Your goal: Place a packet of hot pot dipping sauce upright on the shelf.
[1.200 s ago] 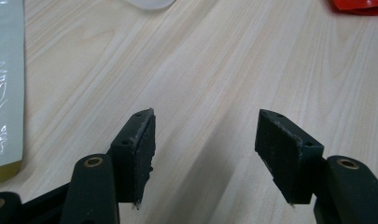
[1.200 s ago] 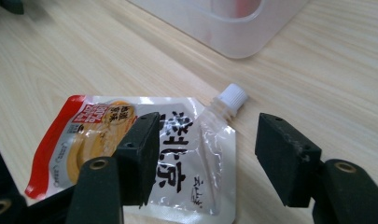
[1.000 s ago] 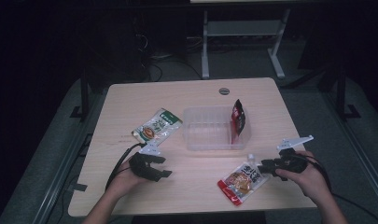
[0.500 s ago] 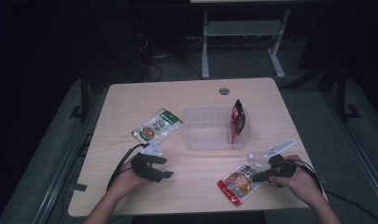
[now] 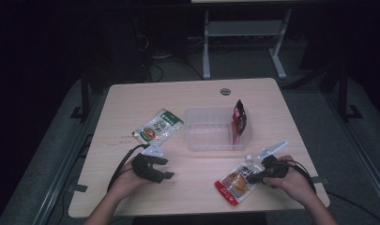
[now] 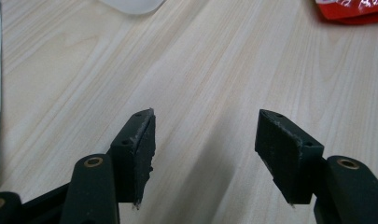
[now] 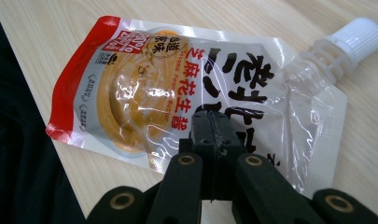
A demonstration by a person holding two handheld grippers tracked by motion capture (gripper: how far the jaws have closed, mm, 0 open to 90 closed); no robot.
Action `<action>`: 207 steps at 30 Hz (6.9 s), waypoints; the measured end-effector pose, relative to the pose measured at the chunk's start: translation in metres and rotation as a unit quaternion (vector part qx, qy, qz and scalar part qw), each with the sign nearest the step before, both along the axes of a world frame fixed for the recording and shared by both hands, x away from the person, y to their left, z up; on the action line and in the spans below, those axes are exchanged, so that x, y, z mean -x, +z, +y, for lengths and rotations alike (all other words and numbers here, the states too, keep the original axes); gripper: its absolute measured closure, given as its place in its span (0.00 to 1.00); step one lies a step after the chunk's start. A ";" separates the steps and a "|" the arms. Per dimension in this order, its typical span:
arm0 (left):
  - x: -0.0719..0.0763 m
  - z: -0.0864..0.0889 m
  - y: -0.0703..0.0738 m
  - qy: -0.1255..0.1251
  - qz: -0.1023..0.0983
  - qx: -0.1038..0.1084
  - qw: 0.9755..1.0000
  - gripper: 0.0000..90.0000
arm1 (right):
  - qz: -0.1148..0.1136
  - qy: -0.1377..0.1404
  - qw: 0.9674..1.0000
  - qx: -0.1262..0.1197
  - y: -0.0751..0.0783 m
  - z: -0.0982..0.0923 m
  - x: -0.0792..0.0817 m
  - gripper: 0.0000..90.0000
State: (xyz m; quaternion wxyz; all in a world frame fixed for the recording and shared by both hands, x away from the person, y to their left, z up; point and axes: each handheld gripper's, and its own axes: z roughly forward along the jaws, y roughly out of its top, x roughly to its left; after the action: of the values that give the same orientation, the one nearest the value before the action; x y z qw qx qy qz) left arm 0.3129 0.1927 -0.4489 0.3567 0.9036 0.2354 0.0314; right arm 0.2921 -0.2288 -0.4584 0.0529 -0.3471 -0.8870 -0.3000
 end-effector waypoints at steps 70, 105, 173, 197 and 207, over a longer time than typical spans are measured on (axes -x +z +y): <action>0.038 -0.102 -0.005 -0.110 0.015 -0.040 0.993 1.00 | 0.004 0.047 0.999 -0.002 0.000 0.053 -0.007 1.00; 0.027 -0.097 -0.010 -0.083 0.032 -0.016 0.996 1.00 | 0.048 -0.020 0.992 -0.116 -0.011 0.026 -0.023 0.53; 0.028 -0.092 -0.009 -0.086 0.022 -0.016 0.996 1.00 | 0.007 0.073 0.960 -0.271 0.044 0.058 -0.004 1.00; 0.021 -0.057 0.002 -0.057 0.054 0.016 0.997 0.72 | -0.042 0.078 0.958 -0.274 0.081 0.050 -0.011 1.00; 0.018 -0.053 0.001 -0.046 0.049 0.018 0.998 0.52 | -0.070 0.067 0.959 -0.267 0.099 0.047 -0.025 1.00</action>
State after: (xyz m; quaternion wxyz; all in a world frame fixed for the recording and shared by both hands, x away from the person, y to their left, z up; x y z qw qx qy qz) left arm 0.2945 0.1398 -0.4474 0.3617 0.9074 0.2115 -0.0334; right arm 0.3173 -0.1813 -0.3589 0.1018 -0.2380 -0.7976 -0.5449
